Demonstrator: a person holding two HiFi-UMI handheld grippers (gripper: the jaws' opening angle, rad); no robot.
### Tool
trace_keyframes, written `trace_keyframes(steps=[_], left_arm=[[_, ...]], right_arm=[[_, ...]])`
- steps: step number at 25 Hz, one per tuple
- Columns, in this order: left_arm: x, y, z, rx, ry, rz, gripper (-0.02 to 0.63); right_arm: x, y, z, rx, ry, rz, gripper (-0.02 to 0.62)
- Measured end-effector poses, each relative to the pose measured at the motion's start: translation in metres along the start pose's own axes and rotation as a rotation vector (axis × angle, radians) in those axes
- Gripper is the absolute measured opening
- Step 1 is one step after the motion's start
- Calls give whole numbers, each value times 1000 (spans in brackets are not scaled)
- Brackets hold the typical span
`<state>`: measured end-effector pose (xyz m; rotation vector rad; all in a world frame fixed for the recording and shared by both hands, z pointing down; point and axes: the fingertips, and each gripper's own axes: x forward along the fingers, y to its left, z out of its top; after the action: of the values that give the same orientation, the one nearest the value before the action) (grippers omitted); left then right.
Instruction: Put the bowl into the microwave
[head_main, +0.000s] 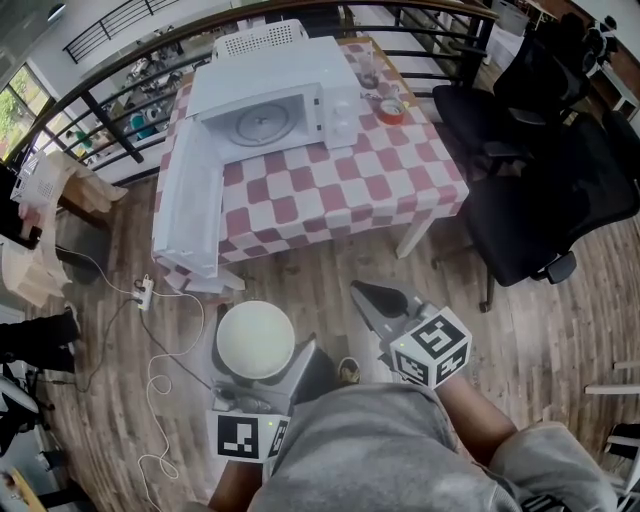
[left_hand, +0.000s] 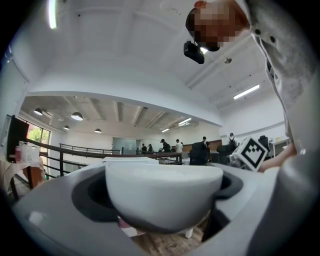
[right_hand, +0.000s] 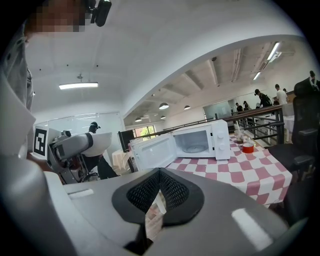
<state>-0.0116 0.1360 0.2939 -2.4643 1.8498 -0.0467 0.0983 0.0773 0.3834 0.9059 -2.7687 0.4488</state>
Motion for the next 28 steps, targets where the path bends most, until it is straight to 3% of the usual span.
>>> trace_keyframes(steps=[16,28], left_arm=[[21,-4,1,6,-3,-34,537],[53,34,-9,-27,-1,-41,537]], right_arm=[[7,-15,6,6,-14,-12,-5],[53,-30,17,2,11,-18,-5]])
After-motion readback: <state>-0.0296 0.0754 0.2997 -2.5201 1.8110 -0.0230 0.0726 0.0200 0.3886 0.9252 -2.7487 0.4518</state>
